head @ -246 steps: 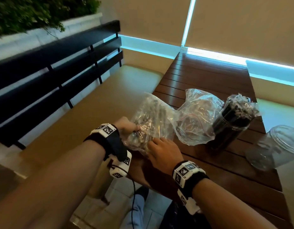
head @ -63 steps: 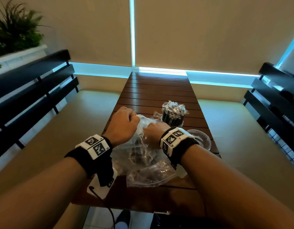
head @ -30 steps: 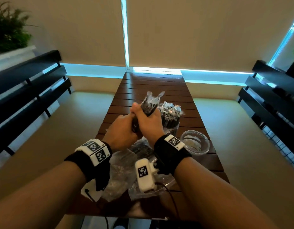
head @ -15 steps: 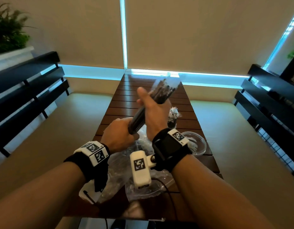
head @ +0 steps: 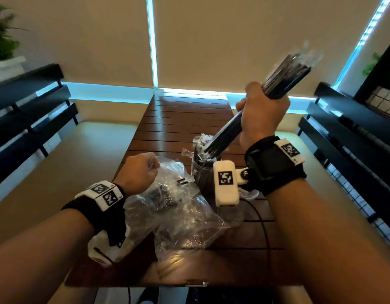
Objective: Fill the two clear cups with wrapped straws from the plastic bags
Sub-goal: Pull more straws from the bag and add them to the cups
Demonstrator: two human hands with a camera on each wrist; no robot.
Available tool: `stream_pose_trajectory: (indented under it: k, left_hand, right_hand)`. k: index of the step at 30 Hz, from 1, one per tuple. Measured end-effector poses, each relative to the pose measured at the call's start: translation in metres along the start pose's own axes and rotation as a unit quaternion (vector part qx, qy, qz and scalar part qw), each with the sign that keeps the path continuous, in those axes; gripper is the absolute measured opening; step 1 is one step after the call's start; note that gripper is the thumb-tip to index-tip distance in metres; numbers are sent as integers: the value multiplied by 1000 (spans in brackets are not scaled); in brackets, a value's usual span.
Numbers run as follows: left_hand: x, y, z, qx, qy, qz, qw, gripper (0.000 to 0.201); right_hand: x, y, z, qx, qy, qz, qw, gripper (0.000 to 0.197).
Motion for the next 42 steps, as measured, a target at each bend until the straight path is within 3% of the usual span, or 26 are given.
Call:
stream_pose_trajectory:
  k: [5,9,14,18,21,24,26,28,32,34,36,39,42]
  left_hand:
    - [-11,9,-5,-4,22,-8,1000,7]
    - [-25,23,-6,-8,27,18,999,10]
    - [-40,42,-9,-17,42,154,987,20]
    - [-46,70,-12,-52,51,315,946,32]
    - [-50,83,-14,-99,67,430,895,35]
    - [-53,84,-16,-150,82,526,833,32]
    - [-48,78,-19,-162,78,547,818,33]
    - [-35,71,-19,-180,49,501,845,35]
    - [-9,54,-16,-160,-32,237,958,27]
    - [-7,53,-14,-139,-23,127,982,20]
    - [-12,54,-14,-143,15,135,980,16]
    - [-21,62,-17,-180,24,295,938,14]
    - [-33,77,-19,-179,29,330,926,17]
  right_hand:
    - [-44,33,-15,-19,32,99,994,11]
    - [-65,73,-15,1,15,167,986,6]
    - [-79,103,-12,29,-13,226,974,19]
    - [-87,114,-6,24,-54,253,966,25]
    - [-92,124,3,44,-117,266,956,22]
    - [-98,132,10,57,-135,266,953,15]
    - [-97,133,9,48,-134,261,955,17]
    - [-92,134,7,45,-149,259,953,19]
    - [-89,147,9,55,-218,276,934,13]
    - [-90,150,9,58,-246,281,926,23]
    - [-88,150,7,67,-263,267,925,43]
    - [-86,146,5,62,-253,246,934,70]
    - [-87,135,5,26,-235,225,945,71]
Point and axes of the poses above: each hand's wrist, its own z-axis away from the middle knuckle, its own x-axis out of the palm, y = z × x, the point moved 2 cm from there along -z, towards the middle knuckle
